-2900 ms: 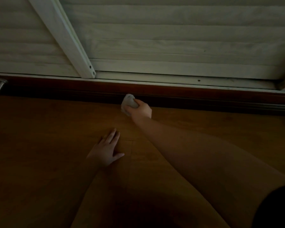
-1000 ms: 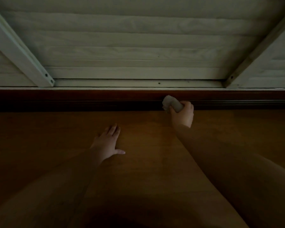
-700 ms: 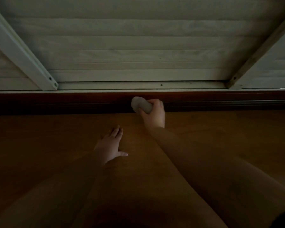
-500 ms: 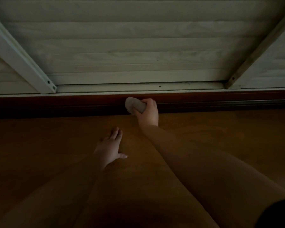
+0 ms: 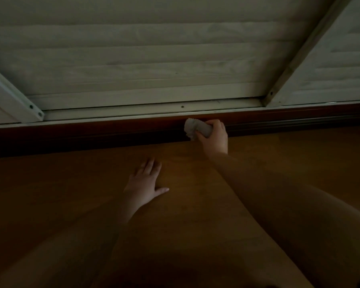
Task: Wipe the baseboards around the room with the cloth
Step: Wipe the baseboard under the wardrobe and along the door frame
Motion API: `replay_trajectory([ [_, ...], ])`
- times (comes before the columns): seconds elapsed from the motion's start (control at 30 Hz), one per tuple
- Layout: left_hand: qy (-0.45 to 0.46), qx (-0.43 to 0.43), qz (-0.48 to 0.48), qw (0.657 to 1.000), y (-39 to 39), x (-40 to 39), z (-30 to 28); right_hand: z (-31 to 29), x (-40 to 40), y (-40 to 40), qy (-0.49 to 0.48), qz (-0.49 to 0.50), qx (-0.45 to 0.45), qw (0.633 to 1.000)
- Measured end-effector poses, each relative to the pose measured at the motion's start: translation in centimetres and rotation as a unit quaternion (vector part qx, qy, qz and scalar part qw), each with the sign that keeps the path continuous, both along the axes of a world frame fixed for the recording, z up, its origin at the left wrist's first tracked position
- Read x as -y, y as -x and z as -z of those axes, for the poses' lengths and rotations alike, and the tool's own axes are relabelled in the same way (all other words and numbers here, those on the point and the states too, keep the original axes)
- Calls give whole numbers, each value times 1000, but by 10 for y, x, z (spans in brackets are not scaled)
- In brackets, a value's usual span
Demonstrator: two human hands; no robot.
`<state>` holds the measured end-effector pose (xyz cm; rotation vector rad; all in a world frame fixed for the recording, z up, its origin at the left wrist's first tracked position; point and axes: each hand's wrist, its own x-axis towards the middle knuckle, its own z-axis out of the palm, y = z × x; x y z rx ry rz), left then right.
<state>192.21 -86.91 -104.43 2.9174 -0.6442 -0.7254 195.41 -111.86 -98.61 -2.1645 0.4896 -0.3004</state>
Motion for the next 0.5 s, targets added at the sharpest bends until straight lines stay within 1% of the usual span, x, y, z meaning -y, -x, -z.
replay_trajectory([
  [0.13,22,0,36,999,-2,36,-3,-3,35,6,0,20,-6,1000],
  [0.23,5,-34,67,997,0,53,1,-5,54,8,19,15,-7,1000],
  [0.37,-21,-67,66,995,-3,63,1,-4,85,14,13,39,-18,999],
  [0.43,-25,-65,64,996,-4,64,0,-1,102,19,7,88,-20,996],
  [0.5,-25,-58,66,996,-4,63,-1,3,120,25,7,184,-20,983],
])
